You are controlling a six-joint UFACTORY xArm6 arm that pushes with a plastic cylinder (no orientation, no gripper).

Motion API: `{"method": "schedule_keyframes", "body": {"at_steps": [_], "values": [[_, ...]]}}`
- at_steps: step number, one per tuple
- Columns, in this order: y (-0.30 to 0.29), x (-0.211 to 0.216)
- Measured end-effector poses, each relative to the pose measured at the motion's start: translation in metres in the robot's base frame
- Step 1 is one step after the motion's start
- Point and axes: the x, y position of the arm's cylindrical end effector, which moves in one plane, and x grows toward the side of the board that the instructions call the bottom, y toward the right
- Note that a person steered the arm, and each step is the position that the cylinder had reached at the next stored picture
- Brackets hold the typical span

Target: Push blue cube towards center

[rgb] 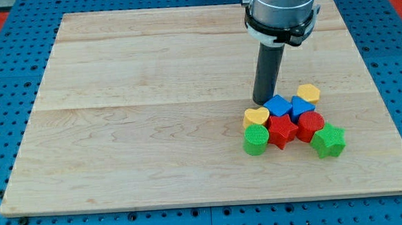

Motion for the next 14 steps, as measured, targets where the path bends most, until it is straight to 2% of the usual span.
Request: {"method": "schedule_keyframes", "body": {"at_steps": [3, 4, 5, 8, 10, 12, 13, 14], "values": [[-0.013, -0.008], [-0.075, -0.016], [-0.110, -0.005], [0.018, 0.028], [-0.067, -0.005], [-0.130, -0.073], [-0.103, -0.104], [-0.004, -0.099]]}}
